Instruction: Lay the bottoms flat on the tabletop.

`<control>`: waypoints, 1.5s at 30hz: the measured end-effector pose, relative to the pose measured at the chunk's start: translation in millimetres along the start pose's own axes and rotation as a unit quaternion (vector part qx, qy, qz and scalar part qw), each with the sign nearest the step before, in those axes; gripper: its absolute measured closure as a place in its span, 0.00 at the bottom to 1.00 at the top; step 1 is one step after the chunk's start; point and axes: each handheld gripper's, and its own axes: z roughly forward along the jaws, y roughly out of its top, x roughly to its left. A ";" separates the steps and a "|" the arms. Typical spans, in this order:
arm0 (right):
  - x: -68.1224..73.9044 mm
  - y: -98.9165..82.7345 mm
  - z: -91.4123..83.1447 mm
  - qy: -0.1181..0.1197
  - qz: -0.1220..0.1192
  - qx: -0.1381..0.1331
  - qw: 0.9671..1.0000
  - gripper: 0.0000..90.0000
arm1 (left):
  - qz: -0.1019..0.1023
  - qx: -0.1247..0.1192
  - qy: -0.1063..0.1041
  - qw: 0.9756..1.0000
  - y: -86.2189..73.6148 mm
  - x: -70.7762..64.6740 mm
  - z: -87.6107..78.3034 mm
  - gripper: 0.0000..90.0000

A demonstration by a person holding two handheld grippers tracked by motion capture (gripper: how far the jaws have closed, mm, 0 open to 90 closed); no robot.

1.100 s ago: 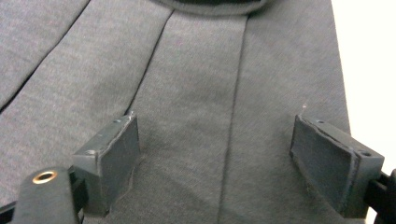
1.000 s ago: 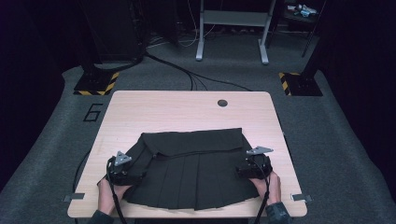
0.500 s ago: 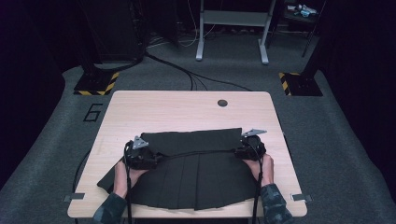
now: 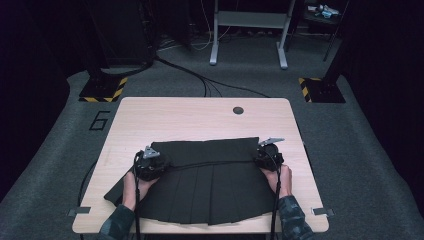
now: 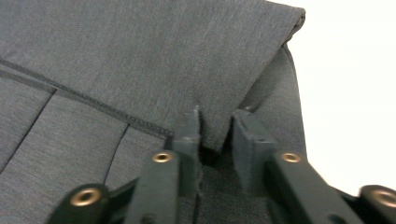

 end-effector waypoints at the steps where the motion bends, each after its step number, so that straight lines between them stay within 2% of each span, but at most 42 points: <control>1: 0.5 -0.3 0.2 0.001 -0.002 0.001 1.000 0.89 | 0.001 -0.002 0.004 1.000 -0.1 -0.7 0.6 0.86; 2: 1.4 -0.6 0.2 -0.003 -0.002 0.001 1.000 0.91 | 0.009 0.003 0.002 1.000 0.2 0.0 -0.8 0.87; 3: 1.8 -0.7 -0.2 -0.001 -0.007 -0.001 1.000 0.92 | 0.003 -0.004 0.002 1.000 0.0 -1.0 -0.8 0.88; 7: 7.4 -1.3 -5.0 -0.010 -0.017 -0.004 1.000 0.93 | 0.014 -0.004 0.002 1.000 0.3 -0.3 -7.8 0.91; 8: 7.7 -0.6 -7.5 -0.010 -0.024 -0.007 1.000 0.93 | 0.012 -0.008 0.002 1.000 1.0 -0.5 -9.5 0.91; 9: 9.2 0.9 -11.0 -0.014 -0.024 -0.010 1.000 0.93 | 0.021 -0.006 0.001 1.000 2.4 0.4 -11.5 0.91; 10: 10.4 3.6 -14.9 -0.014 -0.025 -0.011 1.000 0.93 | 0.016 -0.009 0.002 1.000 4.8 0.0 -12.2 0.91; 11: 10.2 7.9 -18.4 -0.016 -0.030 -0.017 0.999 0.93 | 0.023 -0.004 -0.003 1.000 9.2 2.8 -14.2 0.91; 12: 10.4 13.6 -22.3 -0.018 -0.032 -0.019 0.999 0.93 | 0.018 -0.010 -0.005 1.000 14.9 4.5 -14.7 0.91; 15: 7.8 40.6 -29.9 -0.020 -0.039 -0.028 0.999 0.93 | 0.030 -0.011 0.001 0.999 44.2 16.9 -19.5 0.92; 17: 2.8 67.9 -30.9 -0.018 -0.036 -0.030 0.999 0.93 | 0.031 -0.016 0.021 0.999 73.7 30.3 -18.5 0.92; 18: -0.8 84.8 -29.3 -0.021 -0.033 -0.032 0.999 0.93 | 0.019 -0.021 0.034 0.999 90.3 40.9 -14.6 0.92; 19: -4.9 103.7 -25.5 -0.028 -0.025 -0.029 0.999 0.93 | -0.005 -0.025 0.038 0.999 106.6 53.6 -10.8 0.91; 20: -10.6 122.3 -19.6 -0.037 -0.013 -0.034 0.999 0.90 | -0.033 -0.034 0.058 0.997 120.6 64.1 -5.3 0.85; 21: -15.1 138.0 -13.4 -0.046 0.001 -0.028 0.999 0.82 | -0.068 -0.042 0.068 0.995 130.4 72.9 -2.9 0.72; 22: -17.1 149.4 -10.1 -0.064 0.008 -0.026 0.998 0.74 | -0.084 -0.043 0.064 0.994 136.4 79.3 -3.5 0.60; 23: -17.5 156.2 -9.8 -0.072 0.020 -0.024 0.997 0.62 | -0.083 -0.042 0.068 0.993 139.4 81.1 -4.7 0.50; 24: -17.6 159.0 -10.8 -0.076 0.022 -0.025 0.997 0.52 | -0.078 -0.043 0.065 0.994 139.1 80.1 -7.1 0.44; 25: -16.7 158.1 -13.3 -0.077 0.024 -0.025 0.996 0.53 | -0.076 -0.046 0.060 0.994 136.3 77.6 -10.2 0.41; 27: -15.9 146.6 -18.8 -0.065 0.020 -0.035 0.997 0.44 | -0.062 -0.058 0.064 0.994 125.2 70.4 -17.1 0.36; 29: -16.8 130.5 -20.9 -0.063 0.010 -0.027 0.998 0.42 | -0.044 -0.050 0.065 0.996 110.8 64.4 -21.2 0.34; 31: -19.4 113.1 -23.8 -0.055 0.009 -0.020 0.998 0.38 | -0.035 -0.046 0.061 0.996 95.5 59.9 -25.9 0.32; 36: -17.0 67.9 -34.3 -0.042 0.004 -0.022 0.999 0.30 | -0.028 -0.042 0.065 0.997 63.5 54.3 -41.4 0.31; 38: -14.6 50.0 -36.7 -0.045 0.004 -0.025 0.999 0.26 | -0.027 -0.044 0.070 0.996 51.5 53.0 -48.0 0.31; 39: -14.5 41.3 -37.5 -0.043 0.000 -0.027 0.999 0.26 | -0.029 -0.044 0.071 0.996 45.3 52.4 -51.2 0.31; 45: -16.1 -3.0 -41.4 -0.031 0.017 -0.037 0.999 0.26 | -0.030 -0.047 0.070 0.996 7.4 40.9 -68.4 0.35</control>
